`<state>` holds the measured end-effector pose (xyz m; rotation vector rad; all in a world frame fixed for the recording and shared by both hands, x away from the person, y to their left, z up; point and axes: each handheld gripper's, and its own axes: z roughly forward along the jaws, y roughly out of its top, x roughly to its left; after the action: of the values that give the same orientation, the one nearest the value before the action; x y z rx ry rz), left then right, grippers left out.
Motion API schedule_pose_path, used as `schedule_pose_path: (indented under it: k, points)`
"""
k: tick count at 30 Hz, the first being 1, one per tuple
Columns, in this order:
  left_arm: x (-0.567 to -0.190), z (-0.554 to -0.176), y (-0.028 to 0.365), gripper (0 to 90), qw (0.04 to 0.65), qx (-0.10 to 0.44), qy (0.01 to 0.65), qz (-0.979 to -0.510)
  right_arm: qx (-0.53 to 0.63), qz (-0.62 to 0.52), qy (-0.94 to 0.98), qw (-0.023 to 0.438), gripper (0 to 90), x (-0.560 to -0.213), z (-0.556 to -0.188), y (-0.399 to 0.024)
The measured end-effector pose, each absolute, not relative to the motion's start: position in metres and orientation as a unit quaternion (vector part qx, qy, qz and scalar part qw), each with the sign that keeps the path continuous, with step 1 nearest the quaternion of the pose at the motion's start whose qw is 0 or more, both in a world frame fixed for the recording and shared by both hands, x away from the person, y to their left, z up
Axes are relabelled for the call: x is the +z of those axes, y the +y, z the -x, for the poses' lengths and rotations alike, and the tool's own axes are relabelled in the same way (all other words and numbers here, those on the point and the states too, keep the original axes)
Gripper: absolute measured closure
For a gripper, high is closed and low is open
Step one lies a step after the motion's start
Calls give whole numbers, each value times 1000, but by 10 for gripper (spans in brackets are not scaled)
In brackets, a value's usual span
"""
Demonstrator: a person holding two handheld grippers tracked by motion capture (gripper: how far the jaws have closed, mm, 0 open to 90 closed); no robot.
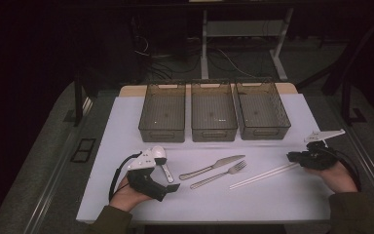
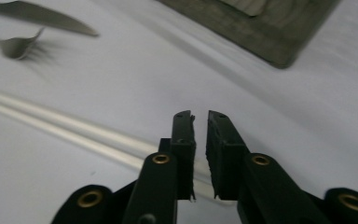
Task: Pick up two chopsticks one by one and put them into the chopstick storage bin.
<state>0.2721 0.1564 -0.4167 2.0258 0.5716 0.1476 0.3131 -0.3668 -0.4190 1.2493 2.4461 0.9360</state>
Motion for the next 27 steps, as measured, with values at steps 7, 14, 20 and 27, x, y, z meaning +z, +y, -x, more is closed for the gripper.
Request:
schedule_pose_path:
  k: [7, 14, 20, 27]
  points:
    - [-417, -272, 156, 0, 493, 60, 234, -836, 309, -386, 862, 114, 700, -424, -298, -370]
    - [-417, -272, 156, 0, 492, 58, 235, -836, 311, -372, 867, 113, 665, -430, -301, -376]
    - [-417, -272, 156, 0, 492, 57, 234, -837, 307, -361, 875, 99, 653, -436, -307, -374]
    - [-417, -272, 156, 0, 493, 57, 235, -836, 305, -351, 881, 88, 659, -439, -306, -373]
